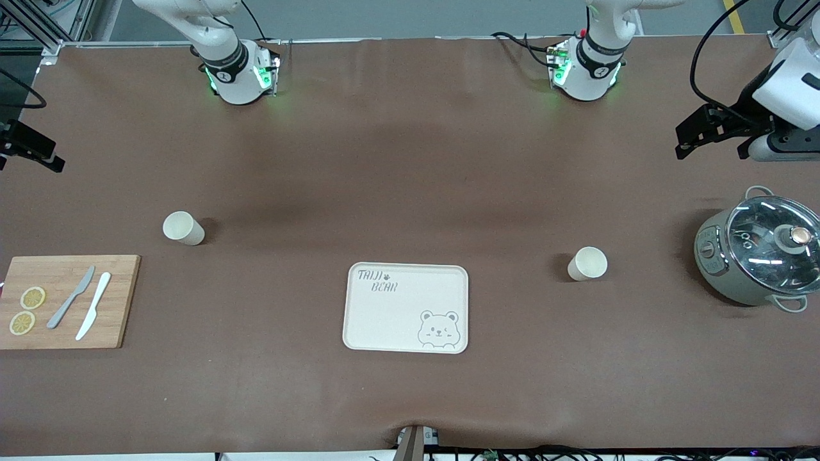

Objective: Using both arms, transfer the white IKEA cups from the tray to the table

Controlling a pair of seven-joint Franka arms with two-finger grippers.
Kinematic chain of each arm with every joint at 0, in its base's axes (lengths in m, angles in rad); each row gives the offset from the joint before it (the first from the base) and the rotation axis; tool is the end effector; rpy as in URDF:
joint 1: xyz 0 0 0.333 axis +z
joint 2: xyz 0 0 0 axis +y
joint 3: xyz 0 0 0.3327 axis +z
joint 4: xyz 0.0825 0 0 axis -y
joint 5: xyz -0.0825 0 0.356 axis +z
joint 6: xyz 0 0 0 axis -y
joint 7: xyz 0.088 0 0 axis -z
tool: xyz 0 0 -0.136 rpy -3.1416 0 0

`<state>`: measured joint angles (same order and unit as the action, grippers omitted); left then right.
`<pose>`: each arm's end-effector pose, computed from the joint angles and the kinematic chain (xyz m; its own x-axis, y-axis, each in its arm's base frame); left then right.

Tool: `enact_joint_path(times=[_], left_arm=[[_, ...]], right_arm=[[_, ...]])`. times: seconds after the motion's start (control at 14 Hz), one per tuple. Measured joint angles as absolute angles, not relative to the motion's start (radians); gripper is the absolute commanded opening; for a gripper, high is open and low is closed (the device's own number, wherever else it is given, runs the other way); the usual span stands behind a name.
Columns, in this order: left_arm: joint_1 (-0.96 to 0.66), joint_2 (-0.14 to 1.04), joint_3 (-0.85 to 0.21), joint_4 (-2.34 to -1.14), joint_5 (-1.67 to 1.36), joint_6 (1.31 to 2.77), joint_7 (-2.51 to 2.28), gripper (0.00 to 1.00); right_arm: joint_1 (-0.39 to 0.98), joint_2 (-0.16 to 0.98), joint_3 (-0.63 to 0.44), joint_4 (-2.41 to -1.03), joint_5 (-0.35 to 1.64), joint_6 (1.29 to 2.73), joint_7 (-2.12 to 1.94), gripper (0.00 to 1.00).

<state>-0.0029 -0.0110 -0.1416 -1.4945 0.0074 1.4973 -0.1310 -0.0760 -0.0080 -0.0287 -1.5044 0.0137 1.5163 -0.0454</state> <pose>0.5109 -0.0738 0.6450 0.9998 -0.0130 0.0147 -0.0129 -0.9999 -0.0071 0.5168 -0.0524 0.6409 0.9981 -0.0585 0.0205 -0.0582 -0.9982 -0.0130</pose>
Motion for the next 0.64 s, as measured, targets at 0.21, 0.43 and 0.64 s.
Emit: enact_joint_path(times=[0.21, 0.43, 0.64], left_arm=[[-0.001, -0.004, -0.141, -1.495, 0.011, 1.497, -0.131, 1.0], [-0.003, 0.002, -0.141, -1.495, 0.019, 1.497, -0.131, 1.0], [-0.004, 0.016, -0.144, -1.495, 0.02, 1.497, -0.131, 1.0]], right_arm=[[-0.076, -0.008, -0.029, -1.504, 0.014, 1.503, -0.045, 1.0], [-0.076, -0.008, -0.029, -1.504, 0.014, 1.491, -0.045, 1.0], [-0.076, -0.008, -0.028, -1.504, 0.014, 1.49, -0.045, 1.0]])
